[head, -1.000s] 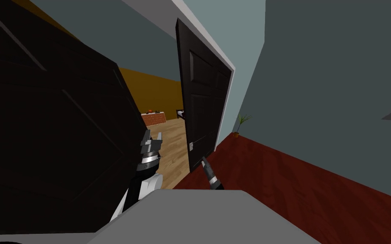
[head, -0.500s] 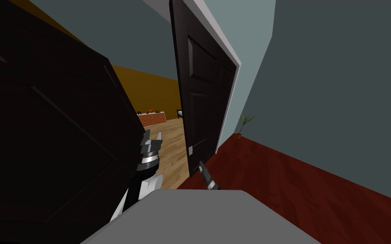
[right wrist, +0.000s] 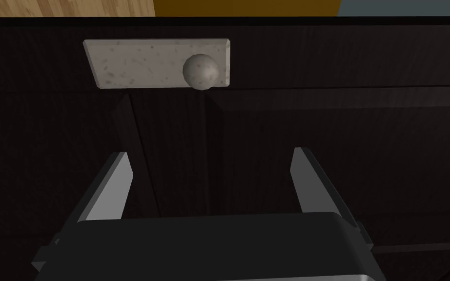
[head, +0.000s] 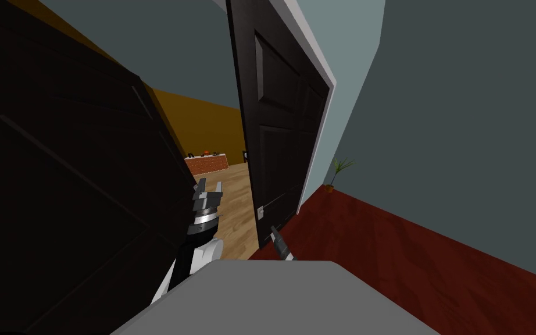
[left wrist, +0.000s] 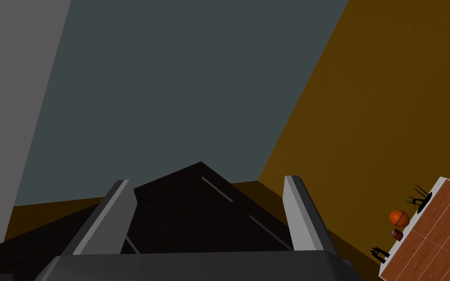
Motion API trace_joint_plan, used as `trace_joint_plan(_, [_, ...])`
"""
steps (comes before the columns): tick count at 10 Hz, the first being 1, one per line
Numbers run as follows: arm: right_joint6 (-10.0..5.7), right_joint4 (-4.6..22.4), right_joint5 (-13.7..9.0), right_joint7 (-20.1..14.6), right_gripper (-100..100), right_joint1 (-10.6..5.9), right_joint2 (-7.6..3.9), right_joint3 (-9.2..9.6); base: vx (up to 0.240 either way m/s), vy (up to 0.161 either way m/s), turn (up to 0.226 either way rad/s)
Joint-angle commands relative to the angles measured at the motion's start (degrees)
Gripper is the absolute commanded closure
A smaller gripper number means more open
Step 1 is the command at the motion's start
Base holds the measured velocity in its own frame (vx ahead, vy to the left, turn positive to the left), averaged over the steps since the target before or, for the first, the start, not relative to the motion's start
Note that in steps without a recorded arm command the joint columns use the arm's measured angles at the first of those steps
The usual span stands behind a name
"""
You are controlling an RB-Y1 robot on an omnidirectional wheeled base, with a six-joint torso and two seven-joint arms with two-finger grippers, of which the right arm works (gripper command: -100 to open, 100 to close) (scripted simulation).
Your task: Push the door open
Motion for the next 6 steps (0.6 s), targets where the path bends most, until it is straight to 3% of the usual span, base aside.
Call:
trace_joint_plan(1, [0.00,0.0,0.0,0.0,-100,0.00,0.00,0.00,0.070,-0.004,0.008])
trace_joint_plan(3, [-0.09,0.9,-0.2,0.2,-100,-0.64,0.38,-0.24,0.131,0.063,0.030])
trace_joint_plan(6, [-0.15,2.6,-0.6,0.7,-100,-1.80,1.21,-0.80,0.172,0.146,0.031])
